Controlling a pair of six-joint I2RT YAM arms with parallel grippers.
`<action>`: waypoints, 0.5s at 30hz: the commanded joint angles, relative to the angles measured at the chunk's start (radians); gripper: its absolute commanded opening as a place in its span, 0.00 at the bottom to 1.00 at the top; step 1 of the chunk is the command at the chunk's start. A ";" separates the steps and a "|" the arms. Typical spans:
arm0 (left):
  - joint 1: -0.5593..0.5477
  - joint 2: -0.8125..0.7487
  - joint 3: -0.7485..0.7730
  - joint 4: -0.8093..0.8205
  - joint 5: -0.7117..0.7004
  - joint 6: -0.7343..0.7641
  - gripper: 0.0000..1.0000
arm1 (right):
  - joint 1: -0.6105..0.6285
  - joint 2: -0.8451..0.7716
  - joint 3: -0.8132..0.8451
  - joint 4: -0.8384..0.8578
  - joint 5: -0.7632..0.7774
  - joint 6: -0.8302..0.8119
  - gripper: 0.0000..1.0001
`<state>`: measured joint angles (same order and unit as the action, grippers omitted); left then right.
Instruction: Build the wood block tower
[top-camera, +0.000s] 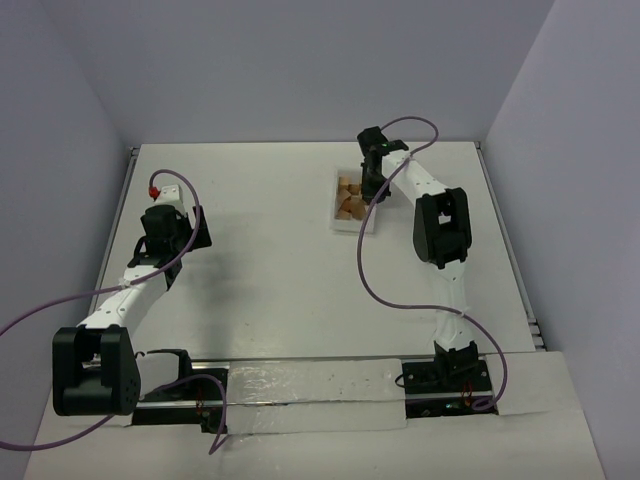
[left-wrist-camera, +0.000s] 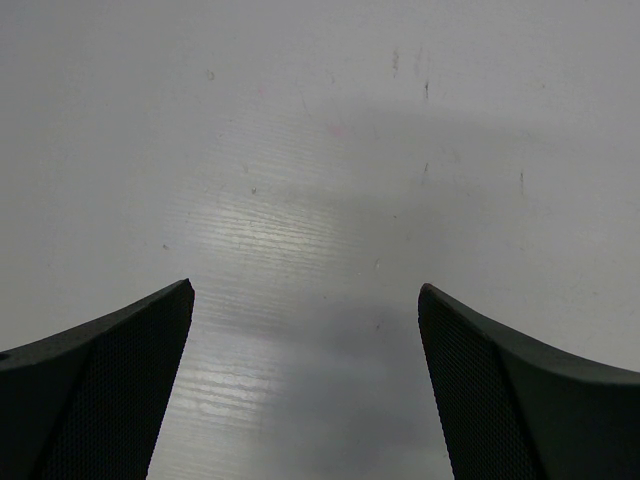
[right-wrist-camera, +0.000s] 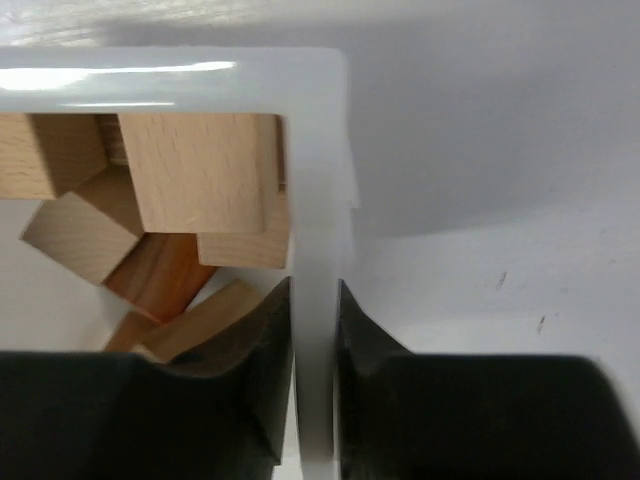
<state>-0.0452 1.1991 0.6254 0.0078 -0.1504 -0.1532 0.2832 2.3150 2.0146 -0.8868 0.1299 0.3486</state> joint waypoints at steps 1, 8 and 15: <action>-0.007 -0.004 0.037 0.018 -0.008 0.000 0.99 | -0.010 -0.003 0.047 -0.029 -0.028 -0.002 0.06; -0.007 -0.007 0.053 0.002 -0.017 -0.001 0.99 | 0.007 -0.129 -0.056 0.035 -0.086 0.006 0.00; -0.007 -0.040 0.075 -0.042 -0.028 -0.005 0.99 | 0.158 -0.494 -0.456 0.453 0.260 -0.125 0.00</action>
<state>-0.0452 1.1969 0.6452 -0.0148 -0.1603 -0.1535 0.3345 2.1071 1.7153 -0.7111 0.1697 0.3109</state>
